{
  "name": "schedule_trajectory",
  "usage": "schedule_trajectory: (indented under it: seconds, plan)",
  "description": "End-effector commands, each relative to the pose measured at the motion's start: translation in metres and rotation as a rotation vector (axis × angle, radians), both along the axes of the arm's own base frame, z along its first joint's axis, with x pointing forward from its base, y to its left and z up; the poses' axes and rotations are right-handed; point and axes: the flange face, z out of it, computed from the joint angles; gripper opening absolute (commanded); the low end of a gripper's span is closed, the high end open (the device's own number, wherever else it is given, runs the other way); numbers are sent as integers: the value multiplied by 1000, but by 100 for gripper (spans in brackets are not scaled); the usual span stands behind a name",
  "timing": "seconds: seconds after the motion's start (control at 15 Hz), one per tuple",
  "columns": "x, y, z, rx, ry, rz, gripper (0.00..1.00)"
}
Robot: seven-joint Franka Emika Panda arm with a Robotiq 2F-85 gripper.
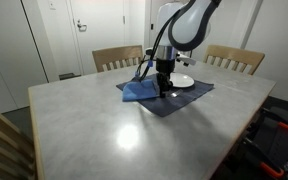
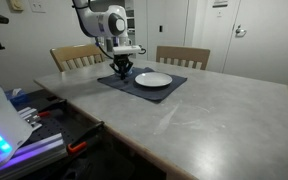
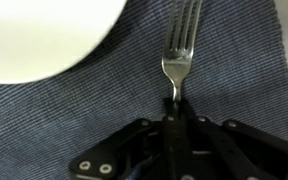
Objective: Pick up the fork and place it on the plate
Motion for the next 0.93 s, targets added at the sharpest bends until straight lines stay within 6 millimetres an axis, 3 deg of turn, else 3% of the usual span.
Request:
schedule_trajectory:
  seconds: [0.0, 0.53, 0.87]
  plan:
    - [-3, -3, 6, -43, 23, -13, 2]
    - [-2, -24, 20, -70, 38, -13, 2]
    - [6, -52, 24, -65, -2, -62, 2]
